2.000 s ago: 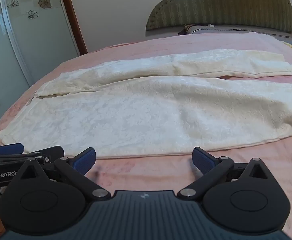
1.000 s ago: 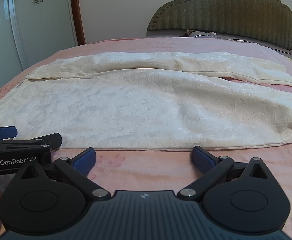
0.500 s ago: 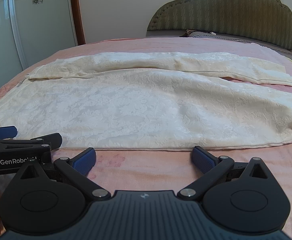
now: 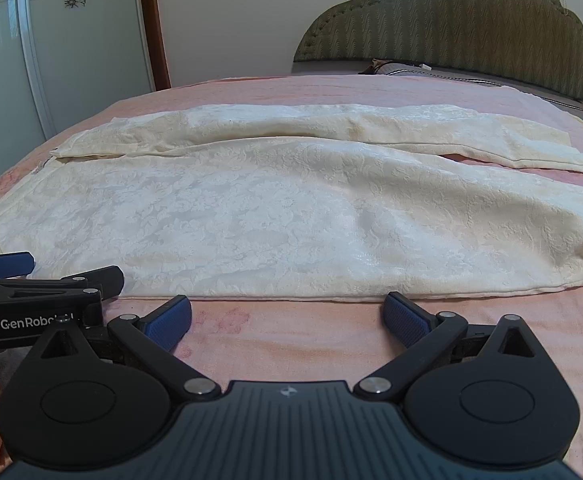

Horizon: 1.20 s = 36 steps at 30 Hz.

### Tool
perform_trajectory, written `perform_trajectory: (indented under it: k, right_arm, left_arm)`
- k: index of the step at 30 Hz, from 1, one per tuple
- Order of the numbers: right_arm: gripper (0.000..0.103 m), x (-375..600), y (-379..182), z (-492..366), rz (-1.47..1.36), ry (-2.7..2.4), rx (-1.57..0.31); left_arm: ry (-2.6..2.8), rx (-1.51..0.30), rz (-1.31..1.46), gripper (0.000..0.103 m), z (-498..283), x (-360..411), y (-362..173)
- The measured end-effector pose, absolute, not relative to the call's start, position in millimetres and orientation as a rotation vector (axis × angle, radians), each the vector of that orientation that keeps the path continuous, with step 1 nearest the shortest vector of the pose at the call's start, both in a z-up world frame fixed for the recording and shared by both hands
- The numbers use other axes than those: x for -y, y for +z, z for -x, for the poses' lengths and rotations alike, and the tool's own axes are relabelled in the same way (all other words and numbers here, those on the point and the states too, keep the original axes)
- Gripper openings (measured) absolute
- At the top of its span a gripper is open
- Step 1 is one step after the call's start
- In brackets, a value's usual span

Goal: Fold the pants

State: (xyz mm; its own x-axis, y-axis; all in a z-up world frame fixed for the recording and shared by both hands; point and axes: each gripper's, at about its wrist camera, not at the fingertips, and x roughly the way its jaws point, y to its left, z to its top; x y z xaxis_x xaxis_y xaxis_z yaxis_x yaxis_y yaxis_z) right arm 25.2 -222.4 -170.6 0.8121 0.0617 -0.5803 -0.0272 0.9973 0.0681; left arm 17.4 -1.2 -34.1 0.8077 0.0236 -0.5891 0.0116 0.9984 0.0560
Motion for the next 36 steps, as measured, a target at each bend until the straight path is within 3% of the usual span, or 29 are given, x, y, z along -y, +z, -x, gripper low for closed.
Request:
perform_trajectory:
  k: [21, 28, 32, 36]
  right_arm:
    - [0.103, 222, -170, -25, -0.059, 0.043, -0.623]
    - [0.103, 223, -167, -20, -0.036, 0.088, -0.637]
    - [0.103, 243, -146, -5, -0.209, 0.26, -0.546]
    - [0.103, 244, -109, -23, -0.162, 0.331, -0.419]
  left_arm:
    - [0.006, -0.629, -0.055, 0.103, -17, 1, -34]
    - [-0.007, -0.554, 0.023, 0.102, -3, -14, -21]
    - [0.003, -0.504, 0.021, 0.102, -4, -23, -4]
    - [-0.025, -0.555, -0.013, 0.102, -29, -31, 9]
